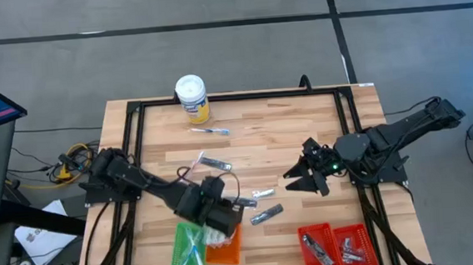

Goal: Pick & Place Travel size toiletries
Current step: Put the black comb into the left red basket

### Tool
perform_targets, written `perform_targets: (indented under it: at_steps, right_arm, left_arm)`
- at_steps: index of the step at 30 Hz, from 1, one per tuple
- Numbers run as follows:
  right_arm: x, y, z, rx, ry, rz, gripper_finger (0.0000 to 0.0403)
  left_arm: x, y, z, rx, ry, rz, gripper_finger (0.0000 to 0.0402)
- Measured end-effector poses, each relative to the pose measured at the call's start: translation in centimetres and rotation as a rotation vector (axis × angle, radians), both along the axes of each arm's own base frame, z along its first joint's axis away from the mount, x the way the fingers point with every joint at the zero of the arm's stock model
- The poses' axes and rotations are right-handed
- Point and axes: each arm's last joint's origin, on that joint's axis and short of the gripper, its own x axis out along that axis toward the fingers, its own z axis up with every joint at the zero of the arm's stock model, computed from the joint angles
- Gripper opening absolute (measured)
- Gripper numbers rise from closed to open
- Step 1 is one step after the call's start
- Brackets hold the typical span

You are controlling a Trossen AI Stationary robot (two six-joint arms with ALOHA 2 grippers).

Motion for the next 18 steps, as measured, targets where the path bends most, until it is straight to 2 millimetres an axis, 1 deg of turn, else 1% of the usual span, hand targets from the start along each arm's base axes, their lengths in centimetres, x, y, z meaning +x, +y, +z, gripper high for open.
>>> perform_targets:
  at_steps: [4, 8, 14, 18]
  right_arm:
    - [0.3, -0.9, 0.0, 0.0, 0.006, -0.036, 0.0302]
    - [0.6, -2.0, -0.1, 0.005, 0.016, -0.068, 0.0302]
    - [1.1, -4.5, -0.2, -0.044, 0.011, -0.163, 0.0302]
    - [1.6, -6.3, -0.1, -0.071, -0.009, -0.223, 0.0302]
  left_arm:
    - [-0.5, 2.7, -0.4, 0.033, 0.046, -0.027, 0.0115]
    - [-1.9, 5.4, -0.7, 0.064, 0.082, -0.054, 0.0114]
    - [-5.5, 9.3, -1.0, 0.09, 0.094, -0.069, 0.0114]
    - [-7.6, 11.6, -2.4, 0.065, 0.0, -0.08, 0.0112]
